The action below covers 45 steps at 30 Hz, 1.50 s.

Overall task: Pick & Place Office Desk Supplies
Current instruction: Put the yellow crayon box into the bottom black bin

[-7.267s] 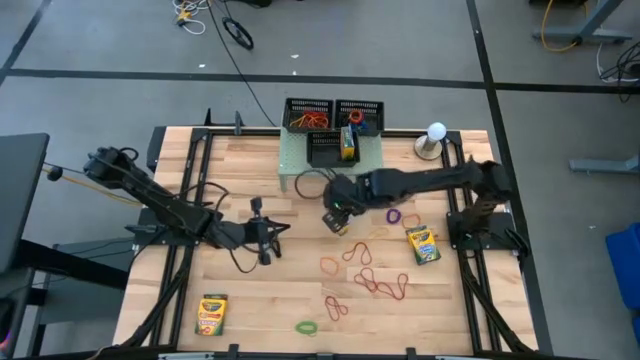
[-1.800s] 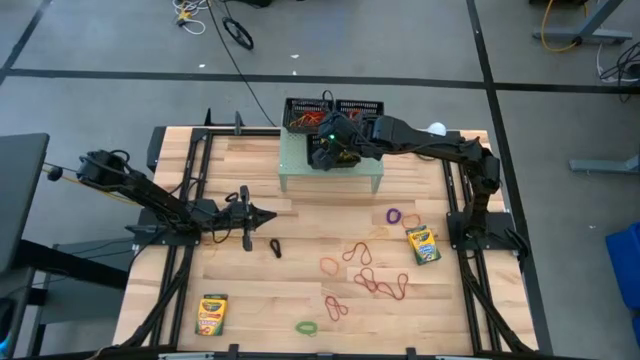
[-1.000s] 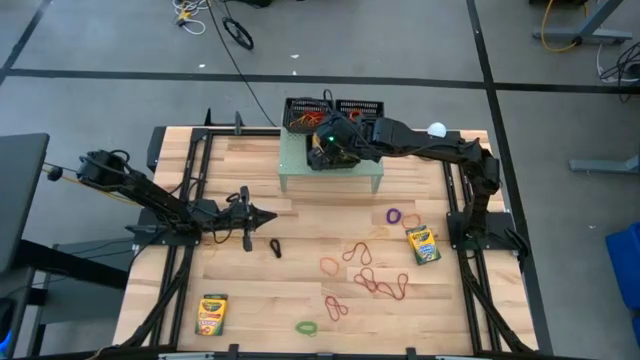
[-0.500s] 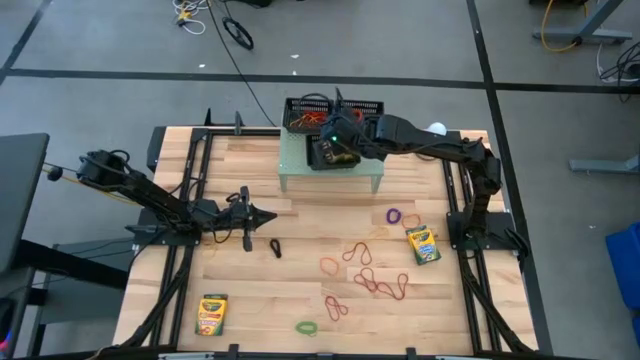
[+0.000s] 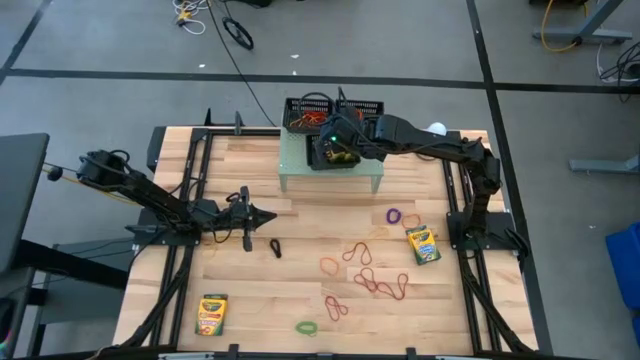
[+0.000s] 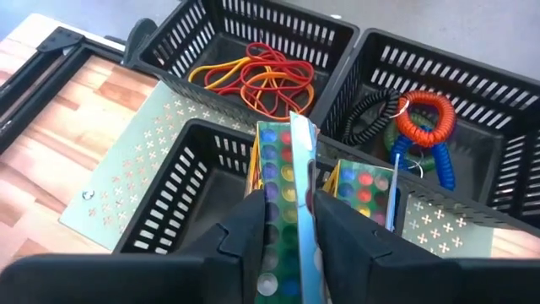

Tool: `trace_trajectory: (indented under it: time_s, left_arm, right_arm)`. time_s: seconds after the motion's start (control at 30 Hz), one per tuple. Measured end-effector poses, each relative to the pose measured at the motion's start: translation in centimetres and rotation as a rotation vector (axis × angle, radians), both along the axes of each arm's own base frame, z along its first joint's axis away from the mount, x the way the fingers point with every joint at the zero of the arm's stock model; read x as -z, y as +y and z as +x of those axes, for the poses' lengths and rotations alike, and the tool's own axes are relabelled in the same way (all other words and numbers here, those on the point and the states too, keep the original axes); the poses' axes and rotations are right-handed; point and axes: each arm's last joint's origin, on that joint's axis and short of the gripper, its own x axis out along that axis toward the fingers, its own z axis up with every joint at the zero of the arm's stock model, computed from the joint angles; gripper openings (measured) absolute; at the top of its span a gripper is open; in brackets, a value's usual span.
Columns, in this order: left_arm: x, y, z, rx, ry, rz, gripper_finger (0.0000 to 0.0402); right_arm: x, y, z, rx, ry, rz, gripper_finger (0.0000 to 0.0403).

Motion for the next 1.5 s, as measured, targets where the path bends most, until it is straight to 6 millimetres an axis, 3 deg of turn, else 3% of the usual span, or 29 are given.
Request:
trace_trajectory:
  time_s: [0.33, 0.6, 0.93, 1.13, 1.3, 1.5]
  left_arm:
    - [0.0, 0.0, 0.0, 0.000, -0.001, -0.006, 0.0009]
    - [0.0, 0.0, 0.0, 0.000, 0.003, -0.004, 0.0009]
    - [0.1, 0.0, 0.0, 0.000, 0.005, -0.002, 0.0009]
    - [0.1, 0.0, 0.0, -0.003, 0.008, 0.016, 0.0009]
    - [0.1, 0.0, 0.0, -0.012, 0.007, 0.011, 0.0009]
    - [0.1, 0.1, 0.0, -0.019, 0.010, 0.009, 0.0009]
  right_arm:
    - [0.1, 0.3, 0.1, -0.032, 0.013, -0.004, 0.0163]
    - [0.1, 0.3, 0.2, -0.096, 0.052, -0.026, 0.0170]
    - [-0.4, 0.1, 0.3, -0.138, 0.101, -0.131, 0.0105]
    - [-1.7, 1.9, 1.5, -0.381, 0.153, -0.275, 0.0096]
    - [1.3, 2.9, 3.8, -0.555, 0.327, -0.329, 0.0056]
    - [4.4, 2.3, 5.2, -0.565, 0.532, -0.387, 0.0008]
